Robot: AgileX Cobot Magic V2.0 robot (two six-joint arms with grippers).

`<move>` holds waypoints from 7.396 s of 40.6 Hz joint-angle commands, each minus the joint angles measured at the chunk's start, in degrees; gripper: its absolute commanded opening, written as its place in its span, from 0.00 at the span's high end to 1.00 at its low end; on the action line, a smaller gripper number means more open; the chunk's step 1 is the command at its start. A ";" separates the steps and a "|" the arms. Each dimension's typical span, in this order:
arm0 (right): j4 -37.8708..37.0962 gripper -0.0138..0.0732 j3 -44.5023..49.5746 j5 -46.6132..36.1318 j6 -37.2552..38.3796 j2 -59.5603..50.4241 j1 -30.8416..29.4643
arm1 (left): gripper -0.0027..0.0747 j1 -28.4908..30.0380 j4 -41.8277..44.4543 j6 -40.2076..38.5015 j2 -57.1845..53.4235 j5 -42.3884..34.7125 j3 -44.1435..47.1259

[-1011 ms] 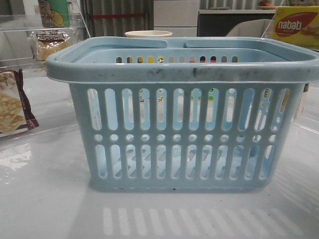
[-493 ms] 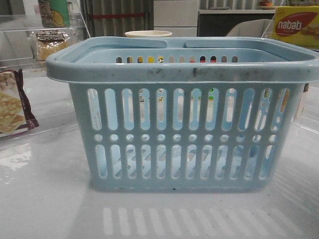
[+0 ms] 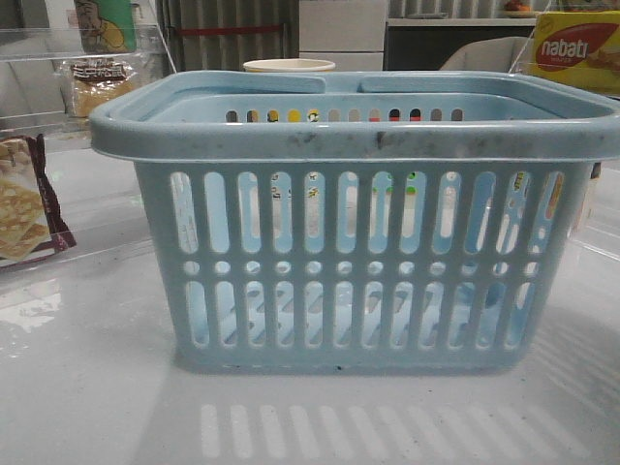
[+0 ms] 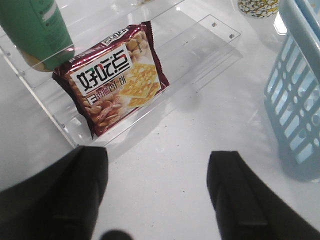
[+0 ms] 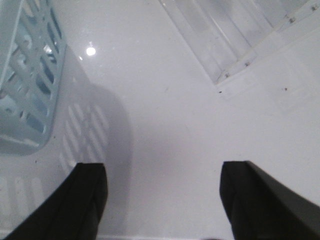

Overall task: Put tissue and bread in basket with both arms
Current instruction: 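Grasp the black-and-white tissue pack with the right gripper and lift it, then carry the tissue pack over the basket and release it with the right gripper, then reach the left gripper to the bread packet on the shelf, then grasp the bread packet with the left gripper and lift it, then carry the bread packet over the basket and drop it inside with the left gripper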

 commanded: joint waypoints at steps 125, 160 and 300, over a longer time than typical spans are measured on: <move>-1.73 0.25 -16.30 -11.94 -0.15 10.64 32.55 | 0.80 -0.16 -0.59 -0.39 -0.03 -3.67 -1.72; -2.07 0.25 -2.23 -2.18 -0.10 -15.73 32.55 | 0.25 -0.24 -0.72 -0.39 1.19 -12.44 -2.21; -2.07 0.25 -2.23 -2.11 -0.10 -15.73 32.55 | 0.31 -32.00 -8.18 10.13 42.47 1.03 -45.15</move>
